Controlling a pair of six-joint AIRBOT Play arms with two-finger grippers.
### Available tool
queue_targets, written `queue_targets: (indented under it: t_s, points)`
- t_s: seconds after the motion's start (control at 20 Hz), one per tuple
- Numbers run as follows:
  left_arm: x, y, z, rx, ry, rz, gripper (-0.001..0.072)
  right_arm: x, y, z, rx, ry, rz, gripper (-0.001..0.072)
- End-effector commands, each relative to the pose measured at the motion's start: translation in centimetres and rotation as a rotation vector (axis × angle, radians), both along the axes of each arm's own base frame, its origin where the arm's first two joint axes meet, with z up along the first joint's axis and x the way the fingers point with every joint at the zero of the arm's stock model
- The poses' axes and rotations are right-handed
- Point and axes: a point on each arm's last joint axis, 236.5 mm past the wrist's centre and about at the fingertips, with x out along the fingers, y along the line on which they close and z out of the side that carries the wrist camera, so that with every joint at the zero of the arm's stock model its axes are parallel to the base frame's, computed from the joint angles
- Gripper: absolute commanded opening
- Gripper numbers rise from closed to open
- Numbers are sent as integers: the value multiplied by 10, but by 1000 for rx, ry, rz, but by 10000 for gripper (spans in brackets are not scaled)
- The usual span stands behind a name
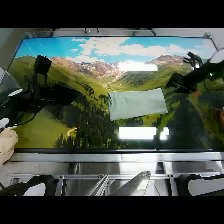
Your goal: Fold the shirts.
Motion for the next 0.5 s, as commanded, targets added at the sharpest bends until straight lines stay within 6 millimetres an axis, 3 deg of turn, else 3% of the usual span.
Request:
queue_targets:
  t_s: [0.0,0.15,0.3,0.45]
  points:
    - [-15,9,22,-4,-82,24,16,-10,-26,-38,210,13,-62,604]
    - [-23,9,34,4,-132,43,16,-7,-13,-64,307,16,-30,604]
    - [-26,7,40,14,-160,64,16,8,23,-71,415,-2,-27,602]
    - [-30,7,44,16,-178,64,16,-3,65,-84,438,57,57,599]
